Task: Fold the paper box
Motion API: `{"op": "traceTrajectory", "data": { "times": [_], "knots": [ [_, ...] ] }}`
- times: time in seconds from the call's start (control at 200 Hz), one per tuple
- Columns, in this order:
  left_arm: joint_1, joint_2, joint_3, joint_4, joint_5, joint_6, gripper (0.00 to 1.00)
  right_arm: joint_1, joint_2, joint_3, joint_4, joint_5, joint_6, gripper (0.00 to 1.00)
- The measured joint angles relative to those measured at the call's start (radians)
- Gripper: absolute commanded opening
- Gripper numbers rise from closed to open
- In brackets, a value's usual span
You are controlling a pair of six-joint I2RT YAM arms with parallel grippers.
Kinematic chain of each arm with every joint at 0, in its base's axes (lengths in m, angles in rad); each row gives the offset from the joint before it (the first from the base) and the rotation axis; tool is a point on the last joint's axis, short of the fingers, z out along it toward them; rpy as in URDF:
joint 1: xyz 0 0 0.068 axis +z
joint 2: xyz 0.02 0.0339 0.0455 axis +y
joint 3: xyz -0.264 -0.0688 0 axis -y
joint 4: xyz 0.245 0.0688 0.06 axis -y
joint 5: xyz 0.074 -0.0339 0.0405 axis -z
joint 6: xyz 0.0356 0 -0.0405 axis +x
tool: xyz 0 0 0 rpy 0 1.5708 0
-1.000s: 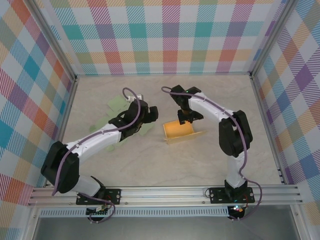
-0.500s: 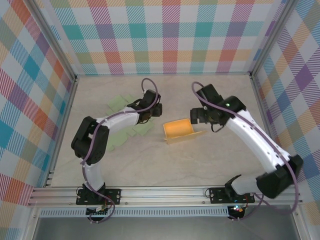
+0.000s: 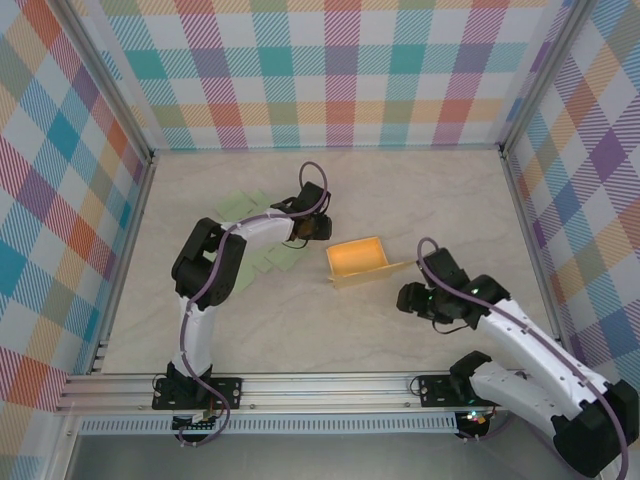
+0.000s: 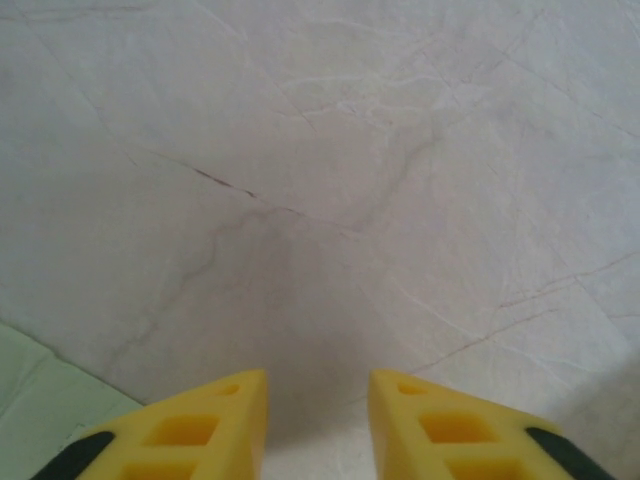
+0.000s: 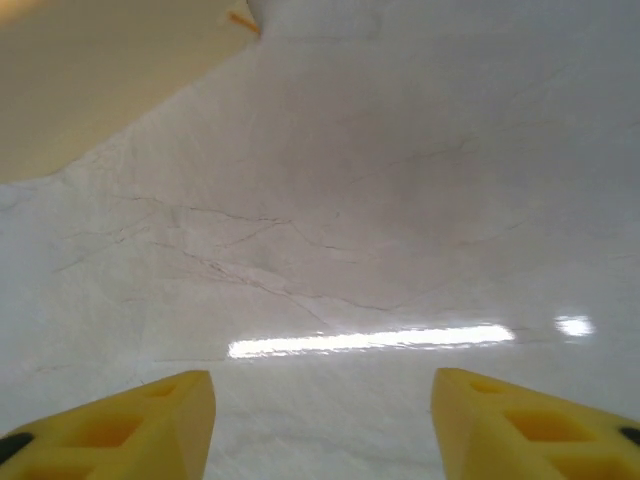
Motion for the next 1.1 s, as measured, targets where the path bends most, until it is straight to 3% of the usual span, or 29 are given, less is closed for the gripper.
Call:
{"op": "traceTrajectory", "data": {
  "times": [0.155, 0.54, 0.705, 1.1],
  "knots": [
    [0.000, 0.000, -0.042, 0.013, 0.039, -0.006, 0.25, -0.008, 0.026, -0.127, 0.223, -0.063, 0.079, 0.46],
    [-0.020, -0.069, -0.195, 0.169, 0.095, -0.089, 0.22, -0.159, 0.221, -0.150, 0.606, -0.143, 0.086, 0.38],
    [-0.089, -0.121, -0.275, 0.200, 0.100, -0.142, 0.21, -0.264, 0.342, -0.117, 0.666, -0.204, 0.037, 0.37],
    [-0.304, -0.188, -0.384, 0.279, 0.101, -0.272, 0.18, -0.435, 0.676, 0.150, 0.767, -0.369, -0.083, 0.36]
  ]
}}
